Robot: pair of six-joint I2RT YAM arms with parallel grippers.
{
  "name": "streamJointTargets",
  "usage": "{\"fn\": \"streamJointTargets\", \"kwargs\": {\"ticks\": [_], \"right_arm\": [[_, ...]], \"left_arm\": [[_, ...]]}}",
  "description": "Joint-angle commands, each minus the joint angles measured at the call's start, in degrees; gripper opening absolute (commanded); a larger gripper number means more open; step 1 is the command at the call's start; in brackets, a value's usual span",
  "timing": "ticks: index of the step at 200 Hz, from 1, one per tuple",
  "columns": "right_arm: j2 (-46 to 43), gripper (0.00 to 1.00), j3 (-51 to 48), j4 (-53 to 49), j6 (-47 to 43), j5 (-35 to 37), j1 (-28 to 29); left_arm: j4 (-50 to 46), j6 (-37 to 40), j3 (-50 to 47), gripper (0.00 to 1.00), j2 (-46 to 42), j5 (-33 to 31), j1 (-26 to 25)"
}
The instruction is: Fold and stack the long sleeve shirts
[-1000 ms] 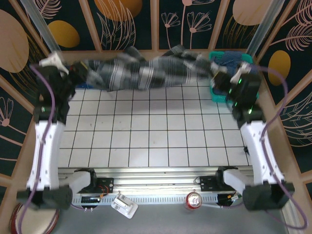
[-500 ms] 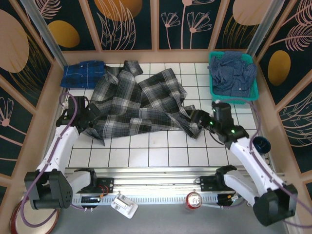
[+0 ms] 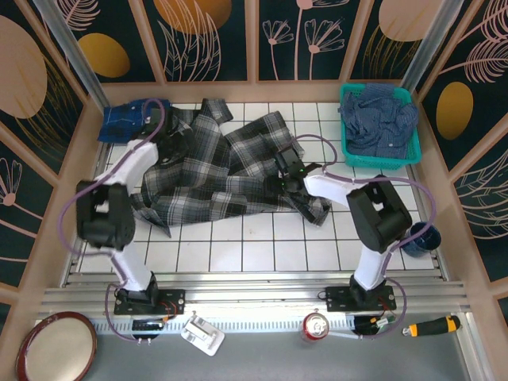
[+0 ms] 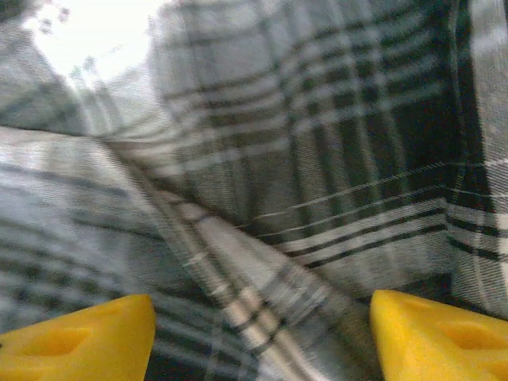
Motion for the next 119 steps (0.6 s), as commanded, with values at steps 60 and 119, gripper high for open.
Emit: {"fn": "streamJointTargets", "kwargs": {"ticks": [60, 119], "right_arm": [[-7.5, 0.37, -8.4, 1.6, -4.6, 0.1, 1.3], [-19.9, 0.62, -14.7, 1.6, 2.4, -1.4, -0.1]], "left_arm": [[-3.3, 7.3, 28.8, 0.72, 27.8, 10.9, -1.3], [-5.9, 9.9, 33.7, 0.0, 18.7, 15.2, -5.4]]}}
